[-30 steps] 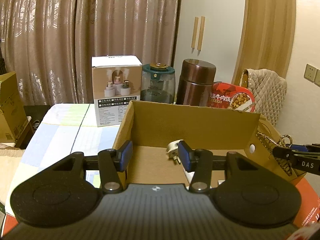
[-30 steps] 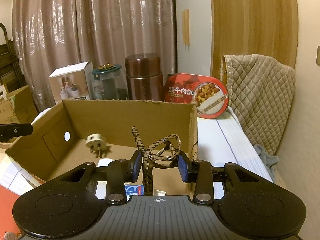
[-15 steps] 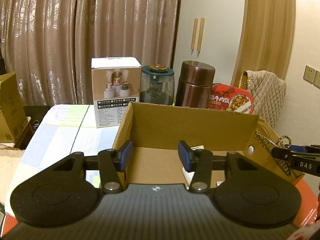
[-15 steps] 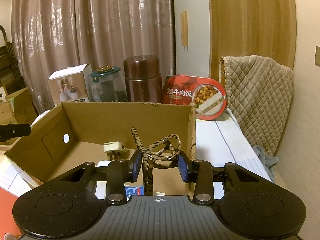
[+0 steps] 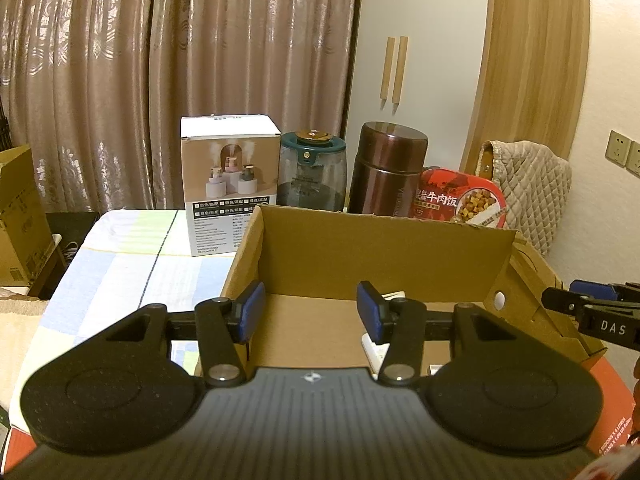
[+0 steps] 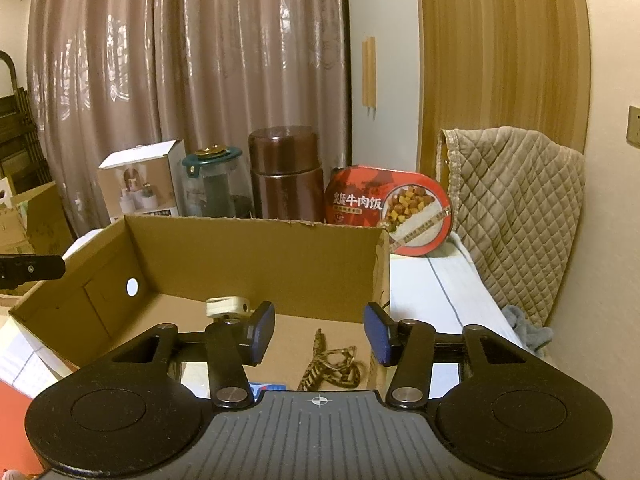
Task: Organize rigid objects
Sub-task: 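Open left tool to drop the plug while right tool drops the cord in the box, then withdraw both open tools from the box back over the mat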
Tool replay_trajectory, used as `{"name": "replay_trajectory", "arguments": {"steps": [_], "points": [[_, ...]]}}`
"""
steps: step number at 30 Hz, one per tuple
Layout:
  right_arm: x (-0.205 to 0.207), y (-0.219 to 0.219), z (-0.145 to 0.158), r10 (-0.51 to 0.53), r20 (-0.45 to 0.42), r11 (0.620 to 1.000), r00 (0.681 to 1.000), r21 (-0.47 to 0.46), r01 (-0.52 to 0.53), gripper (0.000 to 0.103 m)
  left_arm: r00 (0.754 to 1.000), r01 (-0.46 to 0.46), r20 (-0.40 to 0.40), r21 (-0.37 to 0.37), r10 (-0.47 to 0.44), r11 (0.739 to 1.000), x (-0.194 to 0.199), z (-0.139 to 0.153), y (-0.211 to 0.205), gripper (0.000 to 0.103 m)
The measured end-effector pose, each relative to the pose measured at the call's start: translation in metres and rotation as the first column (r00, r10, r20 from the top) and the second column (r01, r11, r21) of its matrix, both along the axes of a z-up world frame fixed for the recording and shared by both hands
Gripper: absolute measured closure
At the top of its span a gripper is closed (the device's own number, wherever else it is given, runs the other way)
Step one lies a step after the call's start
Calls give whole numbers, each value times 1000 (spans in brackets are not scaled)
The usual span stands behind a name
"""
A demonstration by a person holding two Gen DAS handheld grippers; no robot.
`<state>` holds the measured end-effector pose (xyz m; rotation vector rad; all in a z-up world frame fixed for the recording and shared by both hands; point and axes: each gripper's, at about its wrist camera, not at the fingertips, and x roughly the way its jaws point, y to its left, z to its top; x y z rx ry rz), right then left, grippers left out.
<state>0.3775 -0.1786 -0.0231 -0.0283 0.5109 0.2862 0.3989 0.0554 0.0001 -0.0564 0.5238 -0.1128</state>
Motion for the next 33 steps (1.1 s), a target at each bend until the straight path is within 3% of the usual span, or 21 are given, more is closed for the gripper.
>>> {"name": "replay_trajectory", "arguments": {"steps": [9, 20, 28, 33], "points": [[-2, 0, 2, -1, 12, 1000, 1000, 2, 1, 56, 1000, 2, 11, -1, -2, 1000, -3, 3, -1, 58], [-37, -6, 32, 14, 152, 994, 988, 109, -31, 54, 998, -12, 58, -20, 13, 1000, -29, 20, 0, 55], [-83, -3, 43, 63, 176, 983, 982, 161, -92, 44, 996, -61, 62, -25, 62, 998, -86, 21, 14, 48], [-117, -3, 40, 96, 160, 980, 983, 157, -121, 37, 992, -111, 52, -6, 111, 994, -134, 9, 23, 39]]}}
